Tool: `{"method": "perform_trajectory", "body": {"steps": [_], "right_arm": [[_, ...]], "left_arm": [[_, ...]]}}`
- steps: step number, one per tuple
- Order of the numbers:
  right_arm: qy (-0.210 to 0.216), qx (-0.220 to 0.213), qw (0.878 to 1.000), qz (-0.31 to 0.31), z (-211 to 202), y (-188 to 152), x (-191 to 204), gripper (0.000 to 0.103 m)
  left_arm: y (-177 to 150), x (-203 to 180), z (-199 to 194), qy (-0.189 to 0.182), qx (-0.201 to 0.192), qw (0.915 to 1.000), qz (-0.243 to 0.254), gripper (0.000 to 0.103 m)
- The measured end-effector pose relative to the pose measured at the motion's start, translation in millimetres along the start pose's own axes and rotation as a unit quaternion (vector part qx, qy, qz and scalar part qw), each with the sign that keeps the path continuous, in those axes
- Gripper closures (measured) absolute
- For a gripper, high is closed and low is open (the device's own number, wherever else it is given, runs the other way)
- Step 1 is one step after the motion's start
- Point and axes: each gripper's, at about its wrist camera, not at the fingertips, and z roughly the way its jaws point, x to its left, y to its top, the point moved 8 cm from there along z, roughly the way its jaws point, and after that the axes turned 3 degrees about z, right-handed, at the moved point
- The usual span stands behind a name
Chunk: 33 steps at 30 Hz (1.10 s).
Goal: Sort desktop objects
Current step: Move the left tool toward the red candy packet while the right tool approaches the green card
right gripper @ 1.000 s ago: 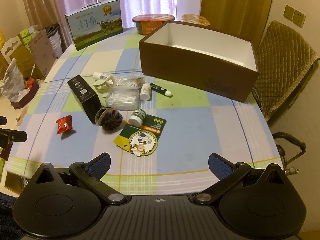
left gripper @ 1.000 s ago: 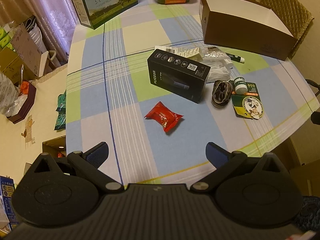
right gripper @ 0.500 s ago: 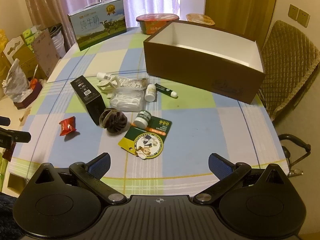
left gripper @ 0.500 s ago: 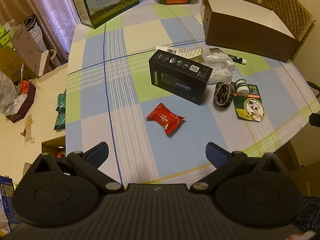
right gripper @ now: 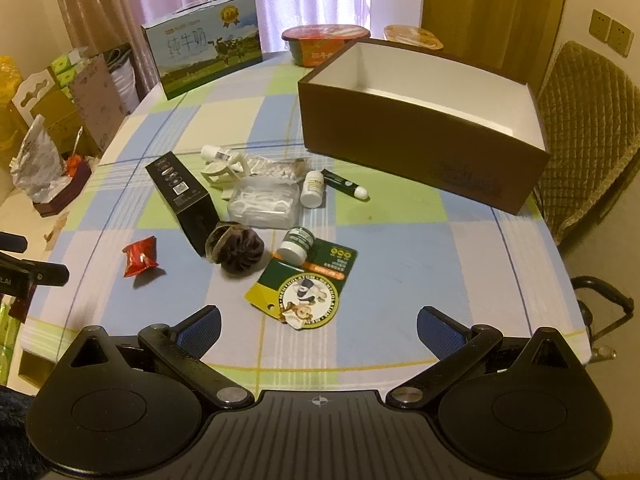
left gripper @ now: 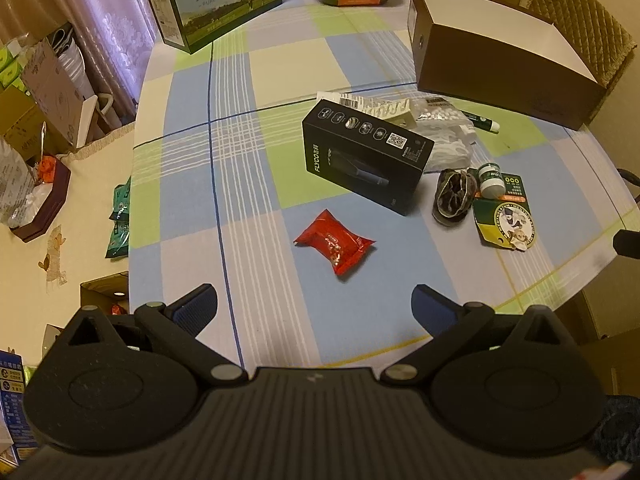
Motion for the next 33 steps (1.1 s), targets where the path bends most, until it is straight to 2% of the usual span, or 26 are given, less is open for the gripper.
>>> {"method": "perform_trajectory", "body": {"steps": [7, 15, 19, 33], "right_arm": [[0.011, 0.001, 1.000, 0.006, 11, 2, -1, 0.002], [0.034, -0.020, 0.999, 0.012, 18, 6, -3, 0.002], [0.050, -0.027, 0.998, 0.035, 31, 5, -10, 0.002], [0.059, -0.022, 0.998, 0.028, 58, 6, -18, 0.002]], "left_arm": [[3, 2, 6, -0.009, 0.003, 0.9999, -0.006, 0.001], [8, 4, 9, -0.011, -0.011, 0.9999, -0.006, 0.001], [9, 4, 14, -0.010, -0.021, 0.9997, 0.001, 0.001], [5, 11, 49, -0.007, 0.002, 0.9998, -0.018, 0.001]]}}
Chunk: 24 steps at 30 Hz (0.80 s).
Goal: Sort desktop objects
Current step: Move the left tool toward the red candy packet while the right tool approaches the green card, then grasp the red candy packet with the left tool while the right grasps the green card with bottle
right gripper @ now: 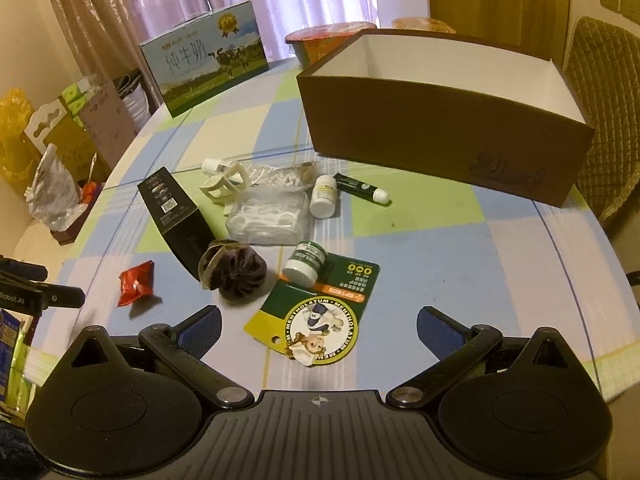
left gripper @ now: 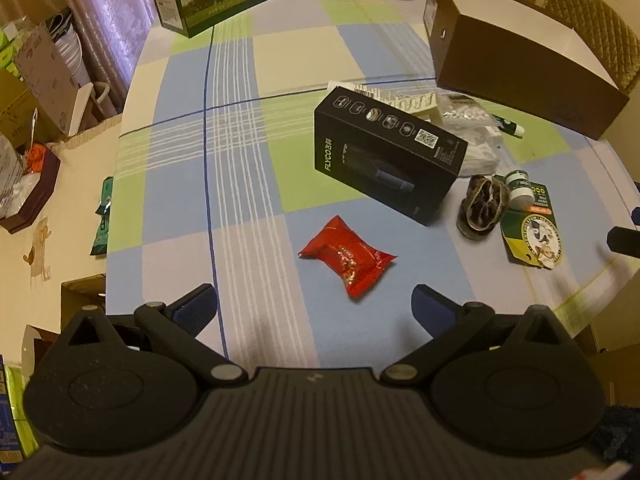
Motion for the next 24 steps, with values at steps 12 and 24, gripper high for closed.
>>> {"method": "perform_trajectory", "body": {"steps": [12, 24], "right_arm": [[0.041, 0.008, 0.997, -0.060, 26, 25, -8, 0.002], [0.101, 0.043, 0.981, -0.160, 67, 43, 1, 0.002]], "left_arm": [[12, -9, 11, 0.022, 0.004, 0.9994, -0.028, 0.001], [17, -13, 16, 0.060, 0.013, 0.9942, -0.089, 0.001]]}}
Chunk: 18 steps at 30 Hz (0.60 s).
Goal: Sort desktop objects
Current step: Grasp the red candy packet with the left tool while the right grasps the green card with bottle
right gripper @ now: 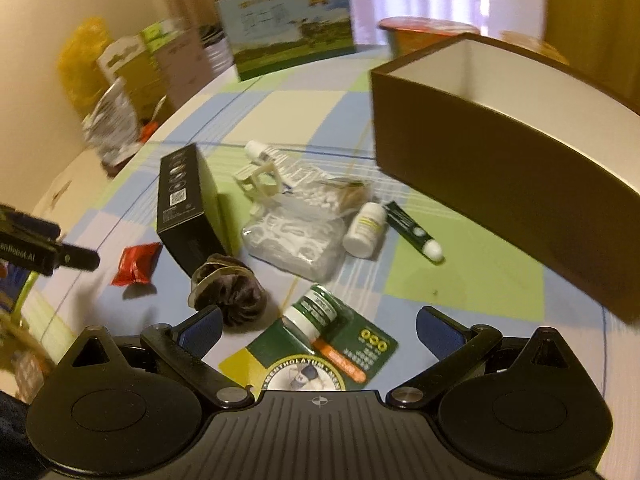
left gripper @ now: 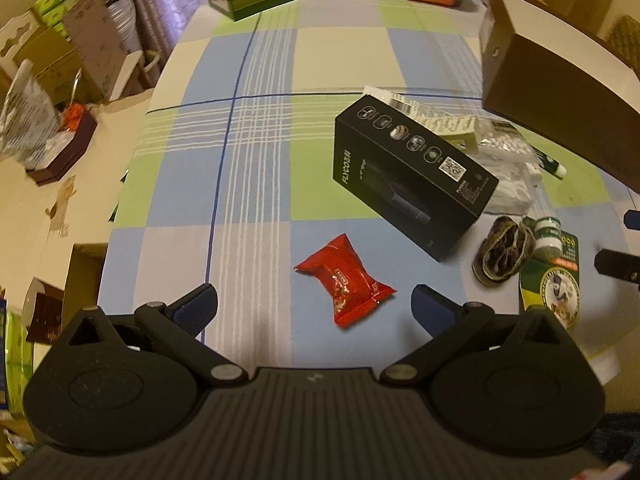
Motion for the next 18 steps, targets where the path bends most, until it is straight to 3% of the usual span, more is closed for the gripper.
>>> {"method": "perform_trajectory", "body": {"steps": [5, 7, 11, 15, 18], "right_arm": [[0.023, 0.011, 0.998, -0.051, 14, 3, -1, 0.003], [0.033, 0.018, 0.997, -0.067, 20, 3, -3, 0.015], [0.047, 0.028, 0.993, -0.108, 29, 1, -7, 0.028], [0.069, 0.034, 0.986, -0.148, 35, -2, -3, 0.047], [0.076, 0.034, 0.979, -0.184, 40, -7, 3, 0.052]], "left_arm": [[0, -3, 3, 0.015, 0.005, 0.9996, -0.025, 0.001], [-1, -5, 4, 0.021, 0.008, 0.9992, -0.034, 0.001], [-3, -7, 4, 0.028, 0.011, 0.9981, -0.053, 0.001], [-10, -8, 4, 0.035, 0.014, 0.9965, -0.075, 0.001], [-16, -8, 7, 0.040, 0.019, 0.9950, -0.090, 0.002]]}}
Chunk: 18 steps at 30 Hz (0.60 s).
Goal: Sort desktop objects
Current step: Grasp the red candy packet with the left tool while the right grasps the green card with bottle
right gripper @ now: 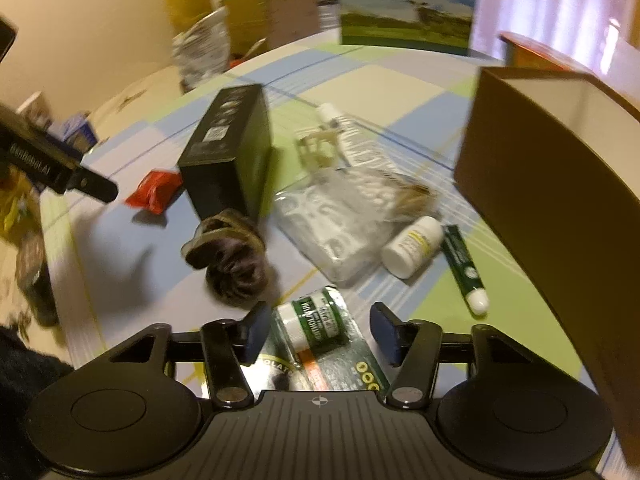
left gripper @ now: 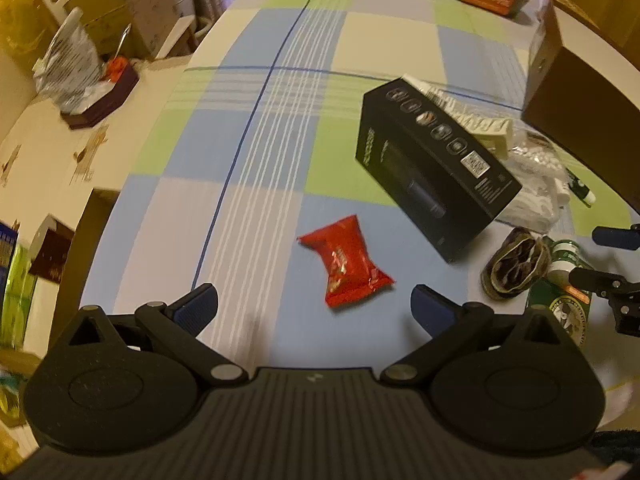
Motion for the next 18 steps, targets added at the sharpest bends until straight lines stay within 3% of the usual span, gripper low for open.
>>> {"method": "perform_trajectory", "body": {"steps": [7, 18], "right_arm": [[-0.014, 0.004, 1.000, -0.025, 10, -7, 3, 0.067], [-0.097, 0.011, 0.990, 0.097, -15, -27, -51, 0.067]], "left_arm": [[-6, 1, 7, 0.010, 0.001, 0.9997, -0.021, 0.004], [11, -10, 25, -0.001, -0.020, 0.9995, -0.023, 0.011]]}}
